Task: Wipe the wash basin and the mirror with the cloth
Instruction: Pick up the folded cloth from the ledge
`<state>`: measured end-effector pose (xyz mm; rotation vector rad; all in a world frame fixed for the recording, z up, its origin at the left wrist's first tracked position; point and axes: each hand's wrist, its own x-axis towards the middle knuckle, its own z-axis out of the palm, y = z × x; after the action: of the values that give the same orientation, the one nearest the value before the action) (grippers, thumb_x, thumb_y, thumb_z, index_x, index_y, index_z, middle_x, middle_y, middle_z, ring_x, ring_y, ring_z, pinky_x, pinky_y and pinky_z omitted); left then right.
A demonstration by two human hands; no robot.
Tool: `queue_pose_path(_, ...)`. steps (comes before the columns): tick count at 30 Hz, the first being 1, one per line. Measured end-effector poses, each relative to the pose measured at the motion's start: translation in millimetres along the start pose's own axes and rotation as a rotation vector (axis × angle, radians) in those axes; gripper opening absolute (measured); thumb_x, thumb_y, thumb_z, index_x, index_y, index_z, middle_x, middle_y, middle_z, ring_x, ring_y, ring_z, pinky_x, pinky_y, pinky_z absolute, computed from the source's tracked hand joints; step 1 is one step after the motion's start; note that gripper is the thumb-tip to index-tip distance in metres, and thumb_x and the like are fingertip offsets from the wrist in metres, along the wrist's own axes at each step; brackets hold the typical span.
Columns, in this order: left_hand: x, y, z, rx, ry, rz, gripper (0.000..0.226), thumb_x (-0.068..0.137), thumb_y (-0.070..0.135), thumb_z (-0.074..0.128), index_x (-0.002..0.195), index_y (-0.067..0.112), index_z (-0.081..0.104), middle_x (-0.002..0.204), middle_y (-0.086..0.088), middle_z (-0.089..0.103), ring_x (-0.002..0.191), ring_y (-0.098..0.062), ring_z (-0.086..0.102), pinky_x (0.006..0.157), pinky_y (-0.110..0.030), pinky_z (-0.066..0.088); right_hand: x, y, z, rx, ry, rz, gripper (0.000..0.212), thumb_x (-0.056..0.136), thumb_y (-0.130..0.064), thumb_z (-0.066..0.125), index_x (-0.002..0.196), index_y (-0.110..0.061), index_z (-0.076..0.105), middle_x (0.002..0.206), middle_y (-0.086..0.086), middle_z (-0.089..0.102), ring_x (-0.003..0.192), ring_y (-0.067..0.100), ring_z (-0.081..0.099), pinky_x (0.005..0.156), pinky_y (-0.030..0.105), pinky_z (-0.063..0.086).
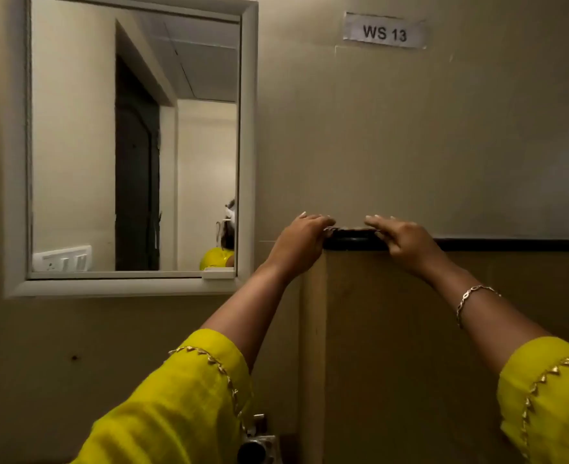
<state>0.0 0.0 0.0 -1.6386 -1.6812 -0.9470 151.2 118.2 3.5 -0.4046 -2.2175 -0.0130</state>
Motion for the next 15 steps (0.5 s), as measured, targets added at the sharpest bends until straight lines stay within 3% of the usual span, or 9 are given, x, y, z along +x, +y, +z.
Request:
queue_pose_path(6, 18, 0, 9, -0.099, 0.008, -0.086, 0.028, 0.090, 0.005, 0.051, 0.116, 0.006, 0.062, 0.119, -0.012, 0.064, 0.112, -0.025, 0.058, 0.095, -0.031, 0.042, 19, 6, -8, -0.002, -0.110, 0.027, 0.030, 0.089, -0.005, 0.056, 0.117, -0.010, 0.063, 0.122, 0.011, 0.062, 0.114, 0.023, 0.056, 0.094, 0.024, 0.039)
queue_pose_path(11, 30, -4, 8, -0.150, -0.042, -0.126, 0.025, 0.086, 0.000, 0.057, 0.109, 0.003, 0.066, 0.110, -0.013, 0.068, 0.102, -0.022, 0.063, 0.089, -0.022, 0.045, 30, 10, -10, 0.006, -0.097, 0.041, 0.025, 0.084, -0.007, 0.063, 0.109, -0.009, 0.068, 0.113, 0.010, 0.067, 0.106, 0.021, 0.061, 0.092, 0.025, 0.042)
queue_pose_path(15, 32, -3, 11, -0.136, -0.009, -0.155, 0.020, 0.085, 0.002, 0.059, 0.101, 0.003, 0.069, 0.102, -0.015, 0.070, 0.094, -0.024, 0.064, 0.081, -0.023, 0.047, 33, 11, -3, -0.083, -0.047, 0.036, 0.024, 0.084, -0.008, 0.062, 0.107, -0.010, 0.069, 0.112, 0.013, 0.068, 0.105, 0.028, 0.061, 0.093, 0.036, 0.046)
